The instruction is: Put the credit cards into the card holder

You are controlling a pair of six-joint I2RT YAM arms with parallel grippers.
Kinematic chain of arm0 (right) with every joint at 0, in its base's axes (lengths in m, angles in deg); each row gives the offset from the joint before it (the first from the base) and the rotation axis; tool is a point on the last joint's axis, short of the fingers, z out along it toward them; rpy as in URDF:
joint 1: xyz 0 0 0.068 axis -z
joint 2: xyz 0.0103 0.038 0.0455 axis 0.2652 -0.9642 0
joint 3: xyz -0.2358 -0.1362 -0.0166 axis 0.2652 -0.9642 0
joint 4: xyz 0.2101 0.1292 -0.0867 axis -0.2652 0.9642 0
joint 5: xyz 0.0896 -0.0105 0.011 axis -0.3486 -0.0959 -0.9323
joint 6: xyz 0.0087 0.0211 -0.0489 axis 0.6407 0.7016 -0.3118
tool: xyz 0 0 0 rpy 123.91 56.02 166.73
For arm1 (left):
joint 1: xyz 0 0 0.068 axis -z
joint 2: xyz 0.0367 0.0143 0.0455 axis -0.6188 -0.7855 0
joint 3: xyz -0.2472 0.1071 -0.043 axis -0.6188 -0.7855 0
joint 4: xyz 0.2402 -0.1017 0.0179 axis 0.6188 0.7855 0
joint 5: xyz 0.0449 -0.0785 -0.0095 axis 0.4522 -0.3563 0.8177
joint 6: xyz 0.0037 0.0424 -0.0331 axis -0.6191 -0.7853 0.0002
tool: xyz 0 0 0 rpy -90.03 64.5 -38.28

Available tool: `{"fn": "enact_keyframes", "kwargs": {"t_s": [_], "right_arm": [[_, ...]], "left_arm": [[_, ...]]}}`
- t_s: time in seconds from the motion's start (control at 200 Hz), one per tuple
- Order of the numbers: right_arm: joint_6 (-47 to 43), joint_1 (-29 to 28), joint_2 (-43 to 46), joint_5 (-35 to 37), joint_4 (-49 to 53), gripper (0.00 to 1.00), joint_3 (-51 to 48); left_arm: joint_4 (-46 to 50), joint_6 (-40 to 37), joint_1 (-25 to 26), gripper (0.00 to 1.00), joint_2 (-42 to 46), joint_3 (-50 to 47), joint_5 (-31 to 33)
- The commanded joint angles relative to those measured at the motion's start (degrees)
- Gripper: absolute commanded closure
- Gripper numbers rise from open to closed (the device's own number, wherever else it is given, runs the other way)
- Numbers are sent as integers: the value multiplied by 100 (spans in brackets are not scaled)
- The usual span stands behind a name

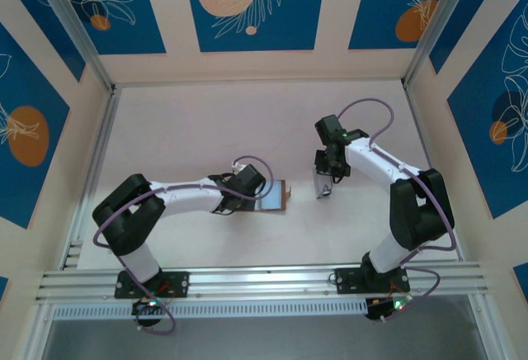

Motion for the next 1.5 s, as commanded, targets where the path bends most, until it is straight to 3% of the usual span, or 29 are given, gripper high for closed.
{"fn": "enact_keyframes", "kwargs": {"t_s": [0.0,0.515,1.26,1.496], "right_arm": [[-46,-88,-81,3,-5,77,68],[-37,-267,177,622,261,77,169],[-99,-326,-223,641,200,76,201],[-81,-375,39,817,318,76,233]], "left_arm": [[159,106,-12,88,-246,-244,-314],[111,136,-11,89,-277,-279,-340],[73,167,-10,89,-263,-314,-367],[79,171,-11,89,-305,-307,-374]]}}
